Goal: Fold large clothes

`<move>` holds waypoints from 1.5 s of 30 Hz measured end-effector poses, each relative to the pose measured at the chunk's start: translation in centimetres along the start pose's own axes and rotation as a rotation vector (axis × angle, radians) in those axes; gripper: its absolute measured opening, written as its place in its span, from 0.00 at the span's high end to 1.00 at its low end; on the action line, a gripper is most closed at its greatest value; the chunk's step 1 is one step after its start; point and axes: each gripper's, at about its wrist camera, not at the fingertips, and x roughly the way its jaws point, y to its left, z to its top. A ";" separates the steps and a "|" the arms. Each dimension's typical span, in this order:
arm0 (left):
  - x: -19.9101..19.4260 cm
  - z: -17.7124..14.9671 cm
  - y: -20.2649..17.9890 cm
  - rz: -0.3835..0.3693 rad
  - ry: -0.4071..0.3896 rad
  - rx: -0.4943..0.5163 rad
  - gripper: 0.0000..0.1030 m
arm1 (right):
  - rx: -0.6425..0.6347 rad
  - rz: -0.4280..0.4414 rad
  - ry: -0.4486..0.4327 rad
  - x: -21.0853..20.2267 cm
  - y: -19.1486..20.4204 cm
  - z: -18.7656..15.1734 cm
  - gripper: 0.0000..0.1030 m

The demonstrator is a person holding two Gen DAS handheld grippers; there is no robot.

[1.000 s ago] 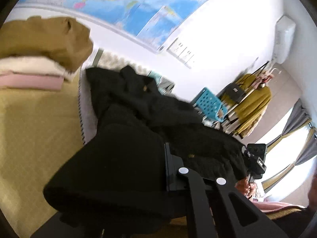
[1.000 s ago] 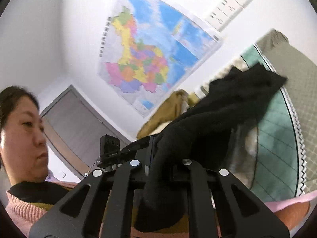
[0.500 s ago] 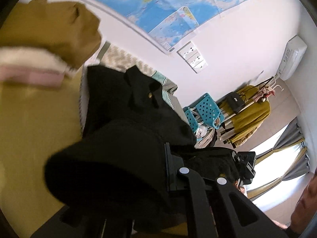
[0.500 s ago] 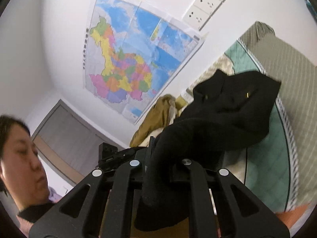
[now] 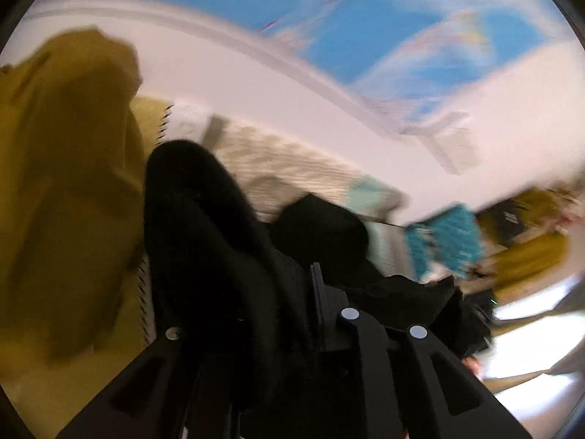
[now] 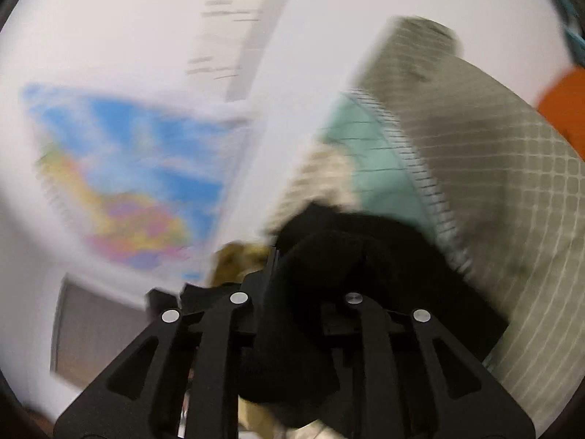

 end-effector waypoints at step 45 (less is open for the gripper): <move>1.5 -5.9 -1.7 0.272 -0.205 0.421 0.27 | -0.707 -0.460 -0.007 7.0 9.1 -4.6 0.30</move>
